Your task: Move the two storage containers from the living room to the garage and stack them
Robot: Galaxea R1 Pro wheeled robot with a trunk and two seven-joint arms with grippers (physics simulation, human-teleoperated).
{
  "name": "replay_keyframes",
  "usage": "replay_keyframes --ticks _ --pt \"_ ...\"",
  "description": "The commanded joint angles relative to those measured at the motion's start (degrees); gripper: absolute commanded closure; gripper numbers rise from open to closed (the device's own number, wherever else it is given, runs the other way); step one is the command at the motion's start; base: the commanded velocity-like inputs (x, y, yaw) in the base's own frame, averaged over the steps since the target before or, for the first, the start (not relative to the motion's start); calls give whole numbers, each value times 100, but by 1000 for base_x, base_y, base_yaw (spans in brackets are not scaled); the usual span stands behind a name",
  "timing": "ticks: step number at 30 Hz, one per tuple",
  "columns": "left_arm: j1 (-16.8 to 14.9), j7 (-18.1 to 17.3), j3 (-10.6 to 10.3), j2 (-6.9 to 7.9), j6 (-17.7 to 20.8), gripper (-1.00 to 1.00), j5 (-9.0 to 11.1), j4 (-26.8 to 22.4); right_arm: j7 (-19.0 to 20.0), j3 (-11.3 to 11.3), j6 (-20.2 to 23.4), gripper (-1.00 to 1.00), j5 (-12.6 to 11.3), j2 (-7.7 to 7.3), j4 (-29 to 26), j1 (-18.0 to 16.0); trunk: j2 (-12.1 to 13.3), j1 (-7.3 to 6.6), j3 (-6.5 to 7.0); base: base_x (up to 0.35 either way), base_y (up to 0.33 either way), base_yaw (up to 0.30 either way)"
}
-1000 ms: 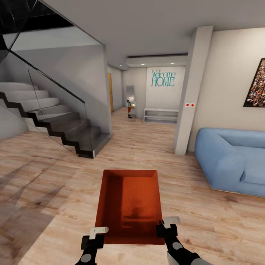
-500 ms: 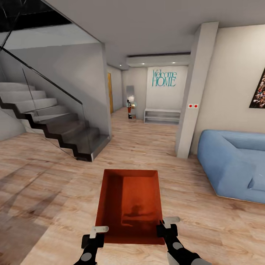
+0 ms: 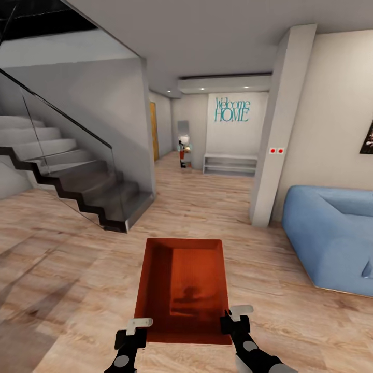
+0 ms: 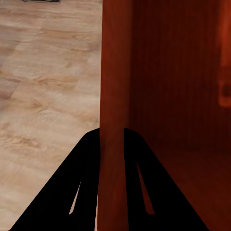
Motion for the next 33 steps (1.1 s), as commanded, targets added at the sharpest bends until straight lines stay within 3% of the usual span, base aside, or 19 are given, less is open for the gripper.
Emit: replay_keyframes --ticks 1,11,33 --pt "-8 61 68 1 -441 100 102 -55 -252 -231 -46 100 -132 -21 10 -2 -6 4 -9 322 0 -44" --pt "-8 61 64 1 -442 100 102 -54 -295 -231 -46 100 -126 -21 10 -2 -6 4 -9 322 0 -171" --pt "-8 65 62 -8 -475 100 84 -81 -296 -231 -55 100 -126 -25 10 -2 -6 4 -9 322 0 -8"
